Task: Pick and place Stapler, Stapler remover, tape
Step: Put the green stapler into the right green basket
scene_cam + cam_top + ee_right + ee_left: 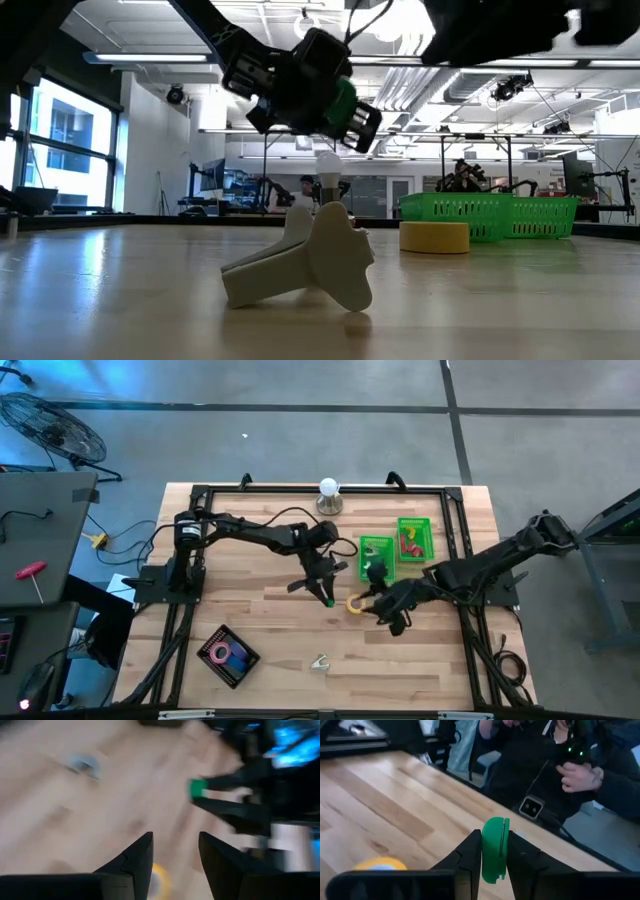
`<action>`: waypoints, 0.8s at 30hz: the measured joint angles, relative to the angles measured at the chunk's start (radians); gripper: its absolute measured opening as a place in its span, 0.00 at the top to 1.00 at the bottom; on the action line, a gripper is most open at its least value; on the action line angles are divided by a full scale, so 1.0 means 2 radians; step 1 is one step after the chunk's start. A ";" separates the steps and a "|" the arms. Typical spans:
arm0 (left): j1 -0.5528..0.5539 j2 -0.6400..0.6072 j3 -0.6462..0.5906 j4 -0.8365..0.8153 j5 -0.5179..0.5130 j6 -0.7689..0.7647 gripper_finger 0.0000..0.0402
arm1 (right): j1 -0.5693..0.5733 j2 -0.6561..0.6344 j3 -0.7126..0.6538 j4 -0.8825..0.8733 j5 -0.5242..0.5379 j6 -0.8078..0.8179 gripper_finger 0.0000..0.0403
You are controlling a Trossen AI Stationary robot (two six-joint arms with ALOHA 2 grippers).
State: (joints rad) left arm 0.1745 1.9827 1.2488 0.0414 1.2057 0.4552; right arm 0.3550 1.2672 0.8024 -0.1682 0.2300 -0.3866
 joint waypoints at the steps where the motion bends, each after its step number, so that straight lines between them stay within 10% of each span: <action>1: -0.001 0.000 0.000 0.011 0.001 -0.011 0.83 | 0.007 0.002 0.000 0.003 0.034 -0.014 0.63; 24: -0.002 -0.002 0.001 0.026 -0.032 -0.037 0.84 | -0.013 0.154 0.071 0.091 0.077 -0.102 0.63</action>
State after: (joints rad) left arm 0.1696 1.9793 1.2499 0.0928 1.1423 0.3816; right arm 0.3290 1.5760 0.9446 0.0140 0.3842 -0.5911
